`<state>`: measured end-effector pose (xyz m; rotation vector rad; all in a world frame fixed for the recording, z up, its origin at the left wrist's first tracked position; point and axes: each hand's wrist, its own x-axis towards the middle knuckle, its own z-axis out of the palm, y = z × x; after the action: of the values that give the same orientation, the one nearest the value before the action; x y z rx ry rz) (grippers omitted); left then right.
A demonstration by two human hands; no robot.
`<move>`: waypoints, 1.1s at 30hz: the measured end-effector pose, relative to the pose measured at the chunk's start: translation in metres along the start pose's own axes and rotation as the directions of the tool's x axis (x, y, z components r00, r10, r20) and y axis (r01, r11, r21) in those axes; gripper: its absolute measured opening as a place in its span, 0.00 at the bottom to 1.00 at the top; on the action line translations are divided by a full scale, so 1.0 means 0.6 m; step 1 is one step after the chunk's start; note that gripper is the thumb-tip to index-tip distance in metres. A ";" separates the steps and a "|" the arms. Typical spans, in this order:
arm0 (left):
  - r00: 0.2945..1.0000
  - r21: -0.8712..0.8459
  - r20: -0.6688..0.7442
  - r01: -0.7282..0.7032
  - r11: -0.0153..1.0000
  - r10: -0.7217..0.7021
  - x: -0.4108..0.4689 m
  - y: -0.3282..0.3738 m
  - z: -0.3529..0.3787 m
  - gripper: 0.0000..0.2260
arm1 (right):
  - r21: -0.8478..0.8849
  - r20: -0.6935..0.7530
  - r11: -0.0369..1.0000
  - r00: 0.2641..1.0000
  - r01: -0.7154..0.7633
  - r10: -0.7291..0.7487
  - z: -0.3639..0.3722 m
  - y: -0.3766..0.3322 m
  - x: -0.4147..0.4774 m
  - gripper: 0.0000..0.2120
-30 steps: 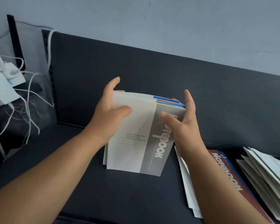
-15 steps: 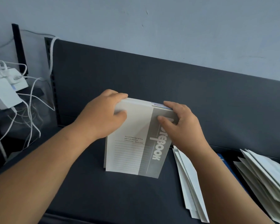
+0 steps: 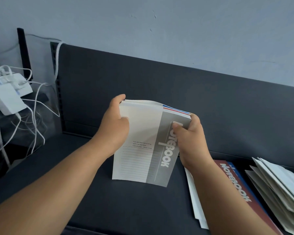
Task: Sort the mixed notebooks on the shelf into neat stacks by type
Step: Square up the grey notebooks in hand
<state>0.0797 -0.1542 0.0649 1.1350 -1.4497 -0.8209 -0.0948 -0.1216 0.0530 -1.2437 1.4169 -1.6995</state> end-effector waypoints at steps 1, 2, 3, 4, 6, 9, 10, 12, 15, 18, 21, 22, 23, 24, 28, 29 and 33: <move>1.000 -0.001 0.007 -0.007 1.000 0.007 0.000 0.001 0.000 0.31 | 0.005 -0.002 1.000 1.000 0.005 -0.005 -0.002 0.000 0.001 0.11; 1.000 -0.007 0.013 -0.007 1.000 0.007 0.000 0.003 -0.001 0.32 | 0.015 -0.004 1.000 1.000 0.008 -0.008 -0.005 0.002 0.002 0.11; 1.000 -0.017 0.019 0.002 1.000 -0.002 0.000 0.003 -0.002 0.33 | 0.026 -0.003 1.000 1.000 0.009 -0.009 -0.007 0.003 0.002 0.12; 1.000 -0.023 0.026 0.011 1.000 -0.010 0.001 0.003 -0.004 0.34 | 0.019 0.004 1.000 1.000 0.009 -0.009 -0.009 0.005 0.001 0.15; 0.999 0.010 0.047 -0.002 1.000 0.002 0.003 0.003 -0.006 0.34 | -0.046 0.031 0.998 0.999 0.040 -0.039 -0.014 0.006 -0.002 0.27; 0.996 0.124 0.083 -0.045 0.991 0.034 0.005 0.003 -0.013 0.31 | -0.172 0.071 0.979 0.993 0.107 -0.096 -0.019 -0.002 -0.010 0.27; 0.995 0.154 0.088 -0.053 0.987 0.040 0.005 0.003 -0.016 0.30 | -0.209 0.064 0.970 0.992 0.123 -0.112 -0.021 -0.003 -0.010 0.24; 0.994 0.190 0.100 -0.061 0.980 0.043 0.004 0.004 -0.020 0.28 | -0.261 0.049 0.956 0.991 0.134 -0.125 -0.022 -0.007 -0.011 0.20; 0.993 0.157 0.111 -0.055 0.986 0.038 0.005 0.007 -0.018 0.28 | -0.237 0.057 0.965 0.993 0.110 -0.099 -0.020 -0.010 -0.011 0.18; 0.996 0.075 0.091 -0.017 0.997 0.010 0.004 0.001 -0.013 0.31 | -0.152 0.059 0.987 0.997 0.053 -0.044 -0.020 0.001 -0.005 0.23; 0.987 -0.023 0.140 0.077 0.997 -0.073 0.001 -0.027 -0.015 0.28 | -0.042 0.080 0.998 0.995 -0.055 0.058 -0.027 0.037 0.000 0.19; 0.980 -0.004 0.173 0.104 0.995 -0.101 -0.002 -0.040 -0.016 0.24 | -0.056 0.091 0.994 0.991 -0.091 0.096 -0.030 0.051 -0.003 0.16; 0.972 0.030 0.199 0.122 0.992 -0.126 -0.006 -0.052 -0.018 0.21 | -0.099 0.098 0.988 0.987 -0.120 0.129 -0.033 0.064 -0.008 0.13; 0.967 0.067 0.210 0.129 0.989 -0.140 -0.009 -0.063 -0.020 0.17 | -0.157 0.098 0.978 0.983 -0.137 0.154 -0.037 0.075 -0.012 0.12; 0.977 0.115 0.188 0.084 0.990 -0.105 -0.004 -0.078 -0.025 0.12 | -0.275 0.056 0.953 0.988 -0.123 0.144 -0.043 0.093 -0.010 0.11; 0.978 0.121 0.188 0.073 0.990 -0.095 0.000 -0.075 -0.025 0.12 | -0.268 0.051 0.955 0.988 -0.125 0.143 -0.042 0.091 -0.004 0.11; 0.971 0.123 0.202 0.106 0.987 -0.129 0.023 -0.065 -0.019 0.10 | -0.222 0.056 0.954 0.975 -0.200 0.217 -0.048 0.083 0.017 0.09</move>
<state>0.0991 -0.1785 0.0356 1.2577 -1.6305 -0.9765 -0.1309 -0.1319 0.0084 -1.2108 1.6551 -1.3689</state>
